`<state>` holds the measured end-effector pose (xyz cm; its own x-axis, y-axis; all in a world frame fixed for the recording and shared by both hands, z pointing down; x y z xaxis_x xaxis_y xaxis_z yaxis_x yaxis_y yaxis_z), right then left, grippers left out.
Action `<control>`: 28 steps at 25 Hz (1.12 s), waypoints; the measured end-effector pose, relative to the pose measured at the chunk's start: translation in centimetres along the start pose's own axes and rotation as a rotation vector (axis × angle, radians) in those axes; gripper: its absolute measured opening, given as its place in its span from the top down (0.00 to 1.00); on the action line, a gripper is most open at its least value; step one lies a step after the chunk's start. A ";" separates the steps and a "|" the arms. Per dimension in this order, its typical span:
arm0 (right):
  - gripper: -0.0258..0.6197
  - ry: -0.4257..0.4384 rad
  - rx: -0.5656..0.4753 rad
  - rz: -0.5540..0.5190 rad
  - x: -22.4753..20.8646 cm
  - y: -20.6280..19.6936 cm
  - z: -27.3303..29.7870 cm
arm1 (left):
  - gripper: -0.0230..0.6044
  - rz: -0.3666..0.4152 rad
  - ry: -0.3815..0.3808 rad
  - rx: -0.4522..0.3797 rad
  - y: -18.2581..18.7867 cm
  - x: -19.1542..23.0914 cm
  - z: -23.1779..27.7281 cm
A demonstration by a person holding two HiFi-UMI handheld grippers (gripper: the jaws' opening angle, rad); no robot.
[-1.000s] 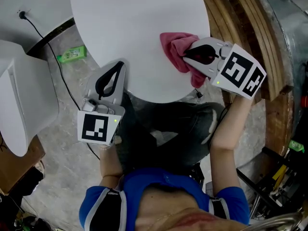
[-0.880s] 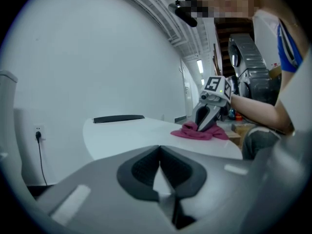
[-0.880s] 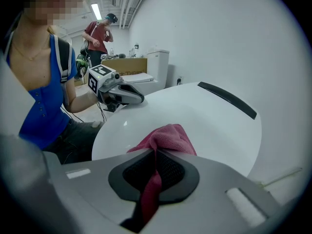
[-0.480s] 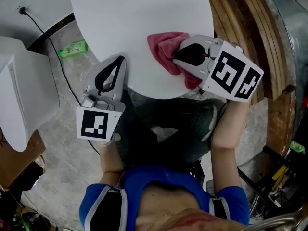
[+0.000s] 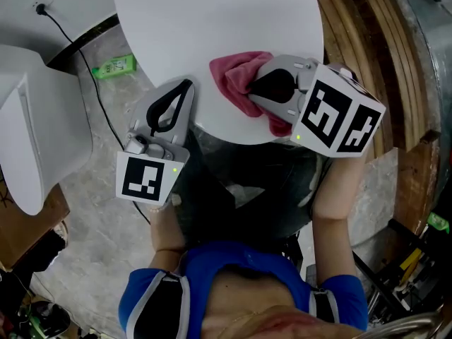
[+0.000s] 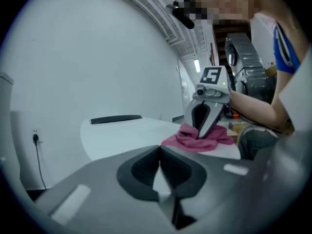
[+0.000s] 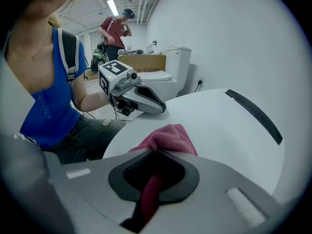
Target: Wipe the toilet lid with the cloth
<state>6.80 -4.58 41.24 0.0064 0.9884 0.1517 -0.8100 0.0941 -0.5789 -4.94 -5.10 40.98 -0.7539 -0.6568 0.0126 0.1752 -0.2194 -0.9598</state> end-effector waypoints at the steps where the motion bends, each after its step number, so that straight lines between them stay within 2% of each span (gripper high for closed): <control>1: 0.94 0.006 0.003 -0.012 0.1 0.3 0.2 | 0.96 0.006 -0.010 0.005 0.0 0.0 0.0; 5: 0.94 0.019 0.013 -0.052 0.5 1.5 1.1 | 0.96 -0.003 -0.039 -0.002 0.0 0.0 -0.5; 13: 0.94 0.051 0.027 -0.134 1.2 3.4 2.5 | 0.96 0.009 0.000 0.003 -0.6 1.0 -1.4; 21: 0.94 0.085 0.040 -0.163 1.6 4.8 3.6 | 0.96 -0.033 -0.020 0.007 -1.4 0.8 -1.7; 28: 0.94 0.102 0.030 -0.200 2.0 6.4 4.6 | 0.96 -0.055 0.010 -0.008 -1.3 1.5 -2.8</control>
<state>-1.07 -2.56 41.54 0.2266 0.9574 0.1789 -0.8038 0.2876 -0.5207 -8.09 -3.79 41.52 -0.7683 -0.6369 0.0631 0.1279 -0.2494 -0.9599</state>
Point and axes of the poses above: the fingertips, and each gripper's own axes: z forward along the fingers, x to its left, y out of its top, the point moved 3 cm from there along -z, backward along the fingers, and after that the axes turned 6 degrees about -z, right-handed, at the moved point
